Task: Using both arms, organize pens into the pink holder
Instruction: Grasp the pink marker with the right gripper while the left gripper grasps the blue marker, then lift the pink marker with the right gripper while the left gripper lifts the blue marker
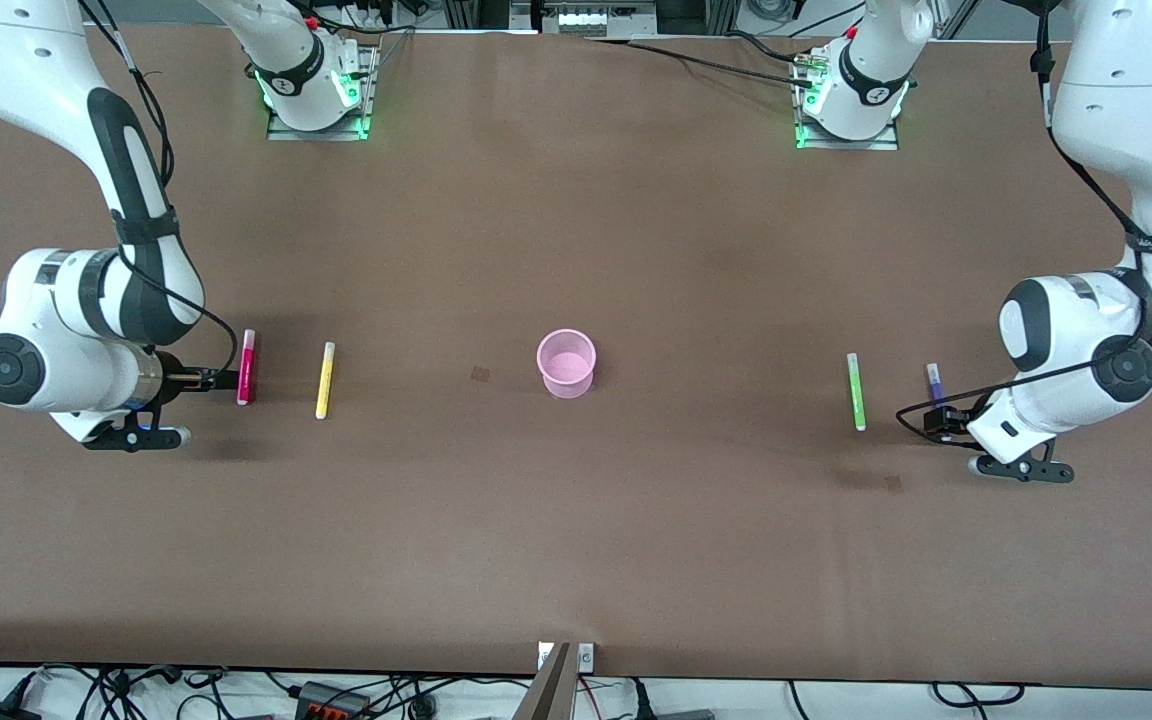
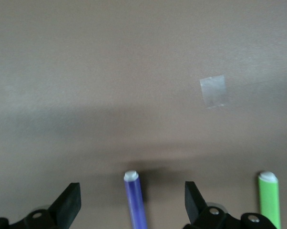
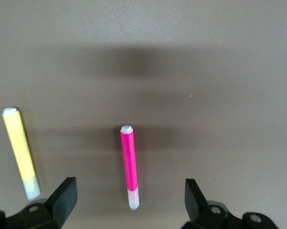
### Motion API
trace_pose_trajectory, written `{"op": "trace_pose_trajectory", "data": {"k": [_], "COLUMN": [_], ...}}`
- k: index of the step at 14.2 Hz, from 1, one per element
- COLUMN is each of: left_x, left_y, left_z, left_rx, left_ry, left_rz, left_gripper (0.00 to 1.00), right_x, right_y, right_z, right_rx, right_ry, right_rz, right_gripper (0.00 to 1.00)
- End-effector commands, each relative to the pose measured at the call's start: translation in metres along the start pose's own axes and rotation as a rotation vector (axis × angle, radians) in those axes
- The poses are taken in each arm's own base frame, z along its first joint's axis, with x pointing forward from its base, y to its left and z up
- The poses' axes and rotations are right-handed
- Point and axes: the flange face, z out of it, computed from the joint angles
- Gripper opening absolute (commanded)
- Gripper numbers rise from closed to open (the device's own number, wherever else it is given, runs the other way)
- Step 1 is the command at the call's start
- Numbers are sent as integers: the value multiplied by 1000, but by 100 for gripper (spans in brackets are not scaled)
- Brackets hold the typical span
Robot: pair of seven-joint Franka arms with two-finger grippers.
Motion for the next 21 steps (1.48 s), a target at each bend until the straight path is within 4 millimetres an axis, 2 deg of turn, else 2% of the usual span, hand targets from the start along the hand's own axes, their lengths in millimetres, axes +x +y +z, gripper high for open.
{"op": "trace_pose_trajectory", "data": {"k": [1,2,4,7,11,12,15,19,21], "left_x": [-9,-10,-13,-14,-15,-16,-15,-17,-14], "left_y": [2,2,1,-1,-2,-5,-7,-6,-4], "left_z": [8,10,17,25,27,33,32,36,25], "left_rx": [-1,-2,-5,-11,-16,-19,-19,-22,-22], "left_ry": [6,1,-11,-19,-22,-27,-23,-33,-27], "left_rz": [31,31,29,20,7,0,4,-2,8], "left_gripper": [71,64,58,52,47,44,17,4,1], "right_x": [7,9,10,11,12,12,14,14,14], "right_y": [1,0,-1,-4,-5,-5,-6,-6,-6], "right_z": [19,25,35,53,68,70,79,82,82], "right_rx": [3,2,1,0,2,2,1,3,3], "right_ry": [-4,-6,-14,-43,-61,-62,-62,-64,-64], "right_rz": [-3,-5,-8,-17,-23,-23,-25,-25,-25], "right_gripper": [100,100,100,98,79,77,68,56,51]}}
